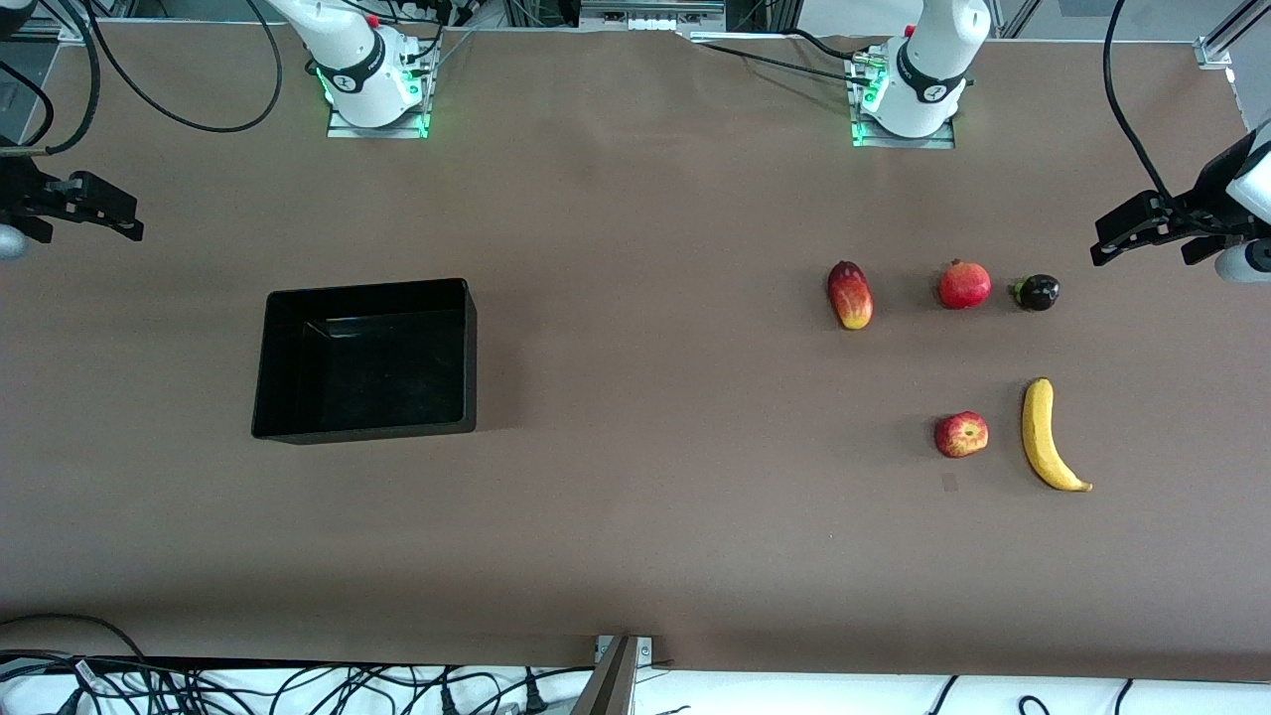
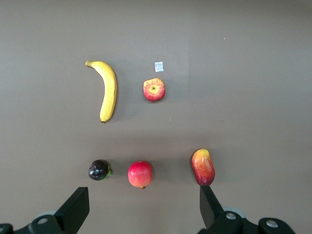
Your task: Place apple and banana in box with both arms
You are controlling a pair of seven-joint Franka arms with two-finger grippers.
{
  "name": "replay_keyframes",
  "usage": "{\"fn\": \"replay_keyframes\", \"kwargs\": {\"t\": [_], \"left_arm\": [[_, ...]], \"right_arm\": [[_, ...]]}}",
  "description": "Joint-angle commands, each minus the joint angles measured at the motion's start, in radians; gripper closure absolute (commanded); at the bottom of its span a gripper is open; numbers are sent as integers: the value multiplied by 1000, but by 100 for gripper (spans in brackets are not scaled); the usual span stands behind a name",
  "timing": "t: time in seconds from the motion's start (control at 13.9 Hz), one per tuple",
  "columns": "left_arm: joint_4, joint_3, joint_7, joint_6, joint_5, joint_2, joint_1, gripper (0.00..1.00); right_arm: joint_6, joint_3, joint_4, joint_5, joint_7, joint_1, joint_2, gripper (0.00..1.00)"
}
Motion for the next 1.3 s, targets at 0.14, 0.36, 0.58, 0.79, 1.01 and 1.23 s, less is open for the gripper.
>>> {"fn": "replay_keyframes", "kwargs": {"t": [0.14,0.36,0.58,0.79,1.01,1.23], "left_arm": [[-86,-4,9,110,3,4,3,0],[-190,-4,14,340,-37,90,3,0],[-192,-4,15,460,-37,202,3,0],[-186,-4,14,604,-37,317,16,0],[-177,-10,12,722,-26,415,32,0],[-178,-12,7,860,-35,499,47,0]], "right_arm": [[236,-8,-213,2,25,-1,31,0],[662,-9,-492,6,69,-1,34,0],[935,-11,-634,6,74,-4,104,0],[1087,-23,-636,6,72,-4,222,0],[1159,-23,-634,6,72,-4,276,21],[1167,-23,-634,3,63,-4,288,98]]}}
